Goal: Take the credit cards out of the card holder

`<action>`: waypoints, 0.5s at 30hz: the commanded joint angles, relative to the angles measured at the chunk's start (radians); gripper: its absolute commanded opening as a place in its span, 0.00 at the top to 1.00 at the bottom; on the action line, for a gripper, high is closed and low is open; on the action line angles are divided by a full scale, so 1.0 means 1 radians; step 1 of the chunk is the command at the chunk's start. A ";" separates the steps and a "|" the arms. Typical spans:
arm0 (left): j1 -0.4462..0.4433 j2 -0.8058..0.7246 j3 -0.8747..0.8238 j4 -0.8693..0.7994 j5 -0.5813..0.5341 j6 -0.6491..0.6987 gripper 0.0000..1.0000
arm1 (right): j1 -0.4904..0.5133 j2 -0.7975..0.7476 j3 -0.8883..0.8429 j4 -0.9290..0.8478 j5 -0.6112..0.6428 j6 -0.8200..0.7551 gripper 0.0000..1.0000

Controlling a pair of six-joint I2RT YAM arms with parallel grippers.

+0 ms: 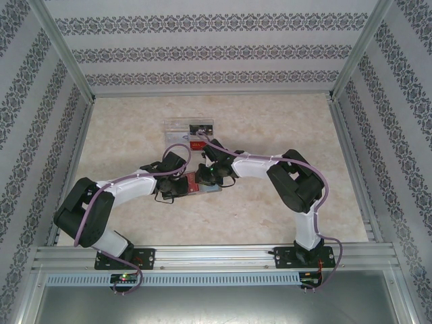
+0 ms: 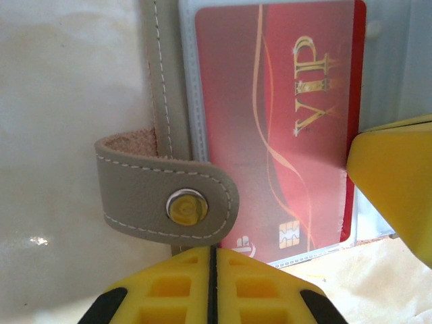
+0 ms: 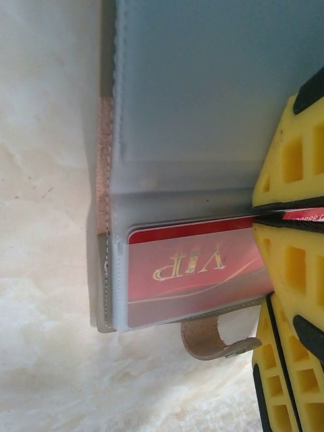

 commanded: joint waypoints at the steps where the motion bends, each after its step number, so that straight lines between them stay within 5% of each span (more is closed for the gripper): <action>1: 0.011 0.017 -0.004 0.030 0.020 -0.003 0.96 | 0.015 0.014 0.015 0.013 -0.025 0.011 0.86; 10: 0.012 0.019 0.001 0.027 0.022 0.001 0.96 | 0.022 0.028 0.025 0.026 -0.058 0.009 0.83; 15: 0.011 0.020 0.002 0.025 0.022 -0.001 0.96 | 0.024 0.030 0.024 0.028 -0.059 0.008 0.96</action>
